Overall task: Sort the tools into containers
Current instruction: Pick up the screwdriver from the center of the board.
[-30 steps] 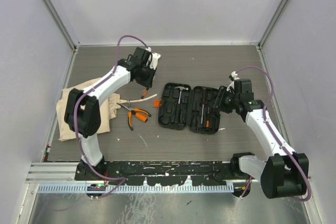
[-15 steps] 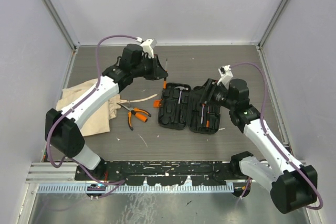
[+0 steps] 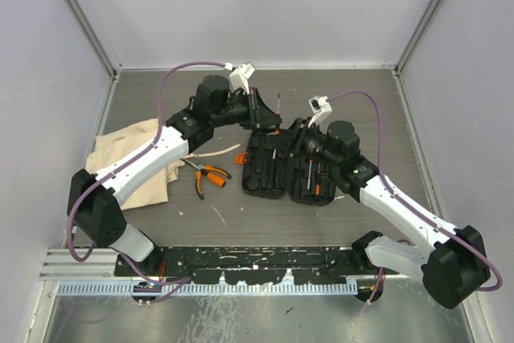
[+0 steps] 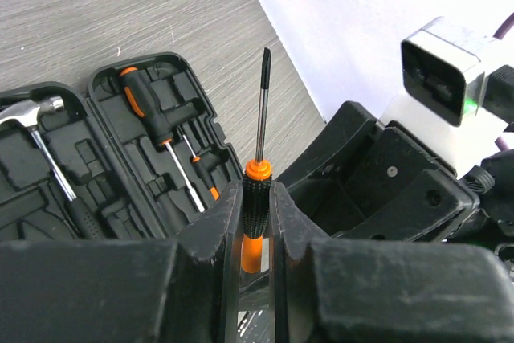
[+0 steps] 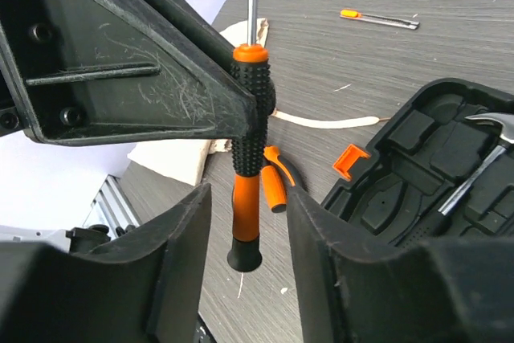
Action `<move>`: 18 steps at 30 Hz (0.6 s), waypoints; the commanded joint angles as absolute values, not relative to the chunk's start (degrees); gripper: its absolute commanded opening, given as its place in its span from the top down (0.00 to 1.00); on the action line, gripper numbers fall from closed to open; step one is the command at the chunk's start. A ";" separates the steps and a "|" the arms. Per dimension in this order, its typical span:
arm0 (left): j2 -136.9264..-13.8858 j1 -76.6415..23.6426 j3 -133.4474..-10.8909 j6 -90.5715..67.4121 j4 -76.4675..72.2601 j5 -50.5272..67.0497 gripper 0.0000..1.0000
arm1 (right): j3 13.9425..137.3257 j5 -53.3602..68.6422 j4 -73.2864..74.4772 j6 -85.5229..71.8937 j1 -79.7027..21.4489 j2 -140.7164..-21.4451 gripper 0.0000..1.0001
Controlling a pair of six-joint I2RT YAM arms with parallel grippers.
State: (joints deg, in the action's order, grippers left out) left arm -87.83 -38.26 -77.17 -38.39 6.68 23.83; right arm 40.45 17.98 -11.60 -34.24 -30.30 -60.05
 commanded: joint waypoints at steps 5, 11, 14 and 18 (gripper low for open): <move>-83.48 -38.55 -76.20 -40.05 0.66 24.36 1.00 | 43.98 15.92 -13.63 -32.28 -31.66 -60.86 0.66; -82.02 -38.51 -76.29 -39.24 2.18 23.88 0.79 | 44.72 11.94 -10.01 -30.40 -31.68 -60.25 0.92; -80.25 -38.52 -77.41 -36.42 5.68 22.21 0.54 | 45.17 7.73 -7.32 -27.49 -31.67 -59.61 0.94; -77.43 -38.44 -81.66 -29.86 15.39 19.35 0.48 | 45.17 3.87 -5.32 -20.01 -31.65 -58.47 0.98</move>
